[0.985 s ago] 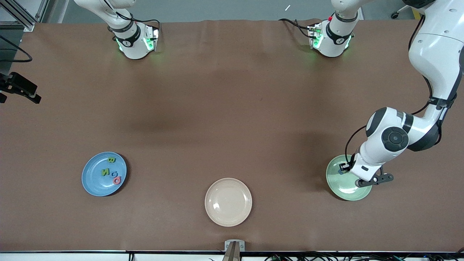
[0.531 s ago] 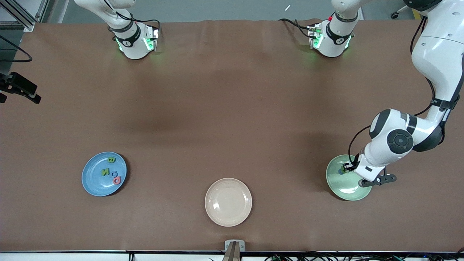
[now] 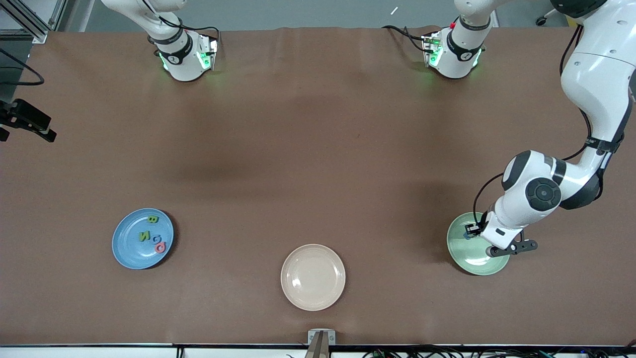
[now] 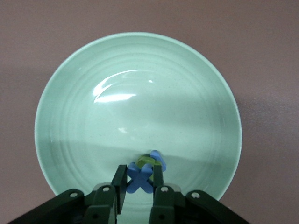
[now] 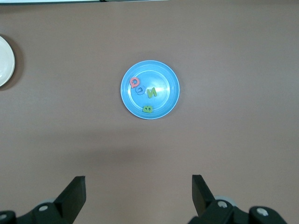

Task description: Sort uppercase to blue plate, lowercase to green plate

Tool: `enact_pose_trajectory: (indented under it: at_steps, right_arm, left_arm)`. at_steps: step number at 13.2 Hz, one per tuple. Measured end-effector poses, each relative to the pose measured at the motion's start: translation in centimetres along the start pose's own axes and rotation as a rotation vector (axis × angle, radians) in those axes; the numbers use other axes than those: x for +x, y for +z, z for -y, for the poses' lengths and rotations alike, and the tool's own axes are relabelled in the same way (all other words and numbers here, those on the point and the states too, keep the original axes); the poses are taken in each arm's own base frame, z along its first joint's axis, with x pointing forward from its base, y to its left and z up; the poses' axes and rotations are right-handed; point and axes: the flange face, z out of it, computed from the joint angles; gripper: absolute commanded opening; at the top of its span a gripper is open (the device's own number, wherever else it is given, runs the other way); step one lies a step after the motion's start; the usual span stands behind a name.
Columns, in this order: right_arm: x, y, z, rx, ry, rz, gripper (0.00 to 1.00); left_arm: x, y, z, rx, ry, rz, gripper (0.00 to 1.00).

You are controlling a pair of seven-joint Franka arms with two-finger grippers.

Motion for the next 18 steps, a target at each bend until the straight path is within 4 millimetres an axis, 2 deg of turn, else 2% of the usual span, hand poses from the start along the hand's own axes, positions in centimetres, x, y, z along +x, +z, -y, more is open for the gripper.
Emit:
enact_pose_trajectory:
  at_steps: [2,3,7,10,11,13,15,18]
  right_arm:
    - [0.0,0.0,0.0,0.0,0.0,0.0,1.0]
    - [0.0,0.0,0.0,0.0,0.0,0.0,1.0]
    - [0.0,0.0,0.0,0.0,0.0,0.0,1.0]
    - [0.0,0.0,0.0,0.0,0.0,0.0,1.0]
    - [0.0,0.0,0.0,0.0,0.0,0.0,1.0]
    - [0.0,0.0,0.0,0.0,0.0,0.0,1.0]
    - [0.0,0.0,0.0,0.0,0.0,0.0,1.0]
    - [0.0,0.0,0.0,0.0,0.0,0.0,1.0]
  left_arm:
    - [0.0,0.1,-0.2,-0.004,0.003,-0.001,0.97]
    - [-0.1,0.0,-0.4,-0.005,0.006,-0.002,1.0]
    - [0.6,-0.8,-0.5,-0.011,0.002,-0.023,1.0]
    - [1.0,-2.8,-1.8,-0.023,0.013,-0.041,1.0]
    - [1.3,-4.5,-2.4,-0.013,0.019,-0.04,1.0]
    - [2.0,-10.2,-3.2,0.015,0.02,-0.058,1.0]
    - [2.5,-17.1,-2.8,0.027,-0.008,-0.098,1.0]
    - [1.9,-24.0,-1.9,0.01,-0.053,-0.094,1.0]
